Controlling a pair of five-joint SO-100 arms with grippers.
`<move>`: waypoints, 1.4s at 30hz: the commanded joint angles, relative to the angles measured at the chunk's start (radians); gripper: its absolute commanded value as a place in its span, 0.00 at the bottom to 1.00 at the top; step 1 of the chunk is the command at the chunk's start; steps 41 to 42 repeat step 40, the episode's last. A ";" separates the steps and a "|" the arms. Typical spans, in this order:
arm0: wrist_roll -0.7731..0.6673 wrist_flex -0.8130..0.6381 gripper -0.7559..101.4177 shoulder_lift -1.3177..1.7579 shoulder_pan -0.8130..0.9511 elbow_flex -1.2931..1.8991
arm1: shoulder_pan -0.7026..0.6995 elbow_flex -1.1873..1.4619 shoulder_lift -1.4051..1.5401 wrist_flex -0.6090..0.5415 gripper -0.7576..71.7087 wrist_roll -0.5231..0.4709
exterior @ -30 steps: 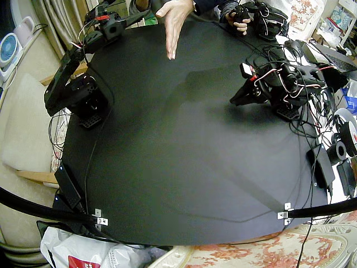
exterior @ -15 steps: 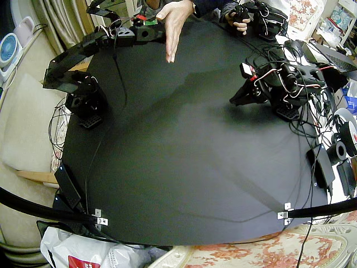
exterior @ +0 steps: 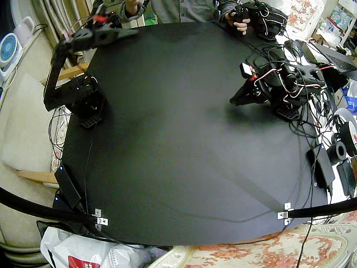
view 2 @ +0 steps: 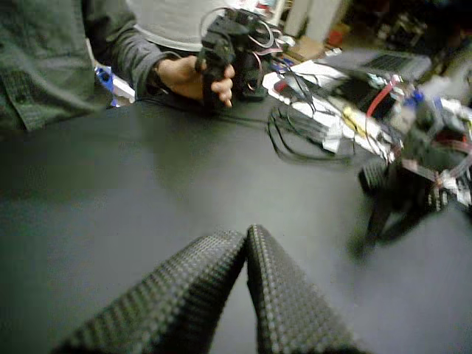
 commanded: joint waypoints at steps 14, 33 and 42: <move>0.020 0.014 0.01 0.021 -0.011 0.011 | 0.515 0.813 0.334 0.175 0.01 0.319; 0.020 0.014 0.01 0.021 -0.011 0.011 | 0.522 0.813 0.334 0.175 0.01 0.327; 0.020 0.014 0.01 0.021 -0.011 0.011 | 0.522 0.813 0.334 0.175 0.01 0.327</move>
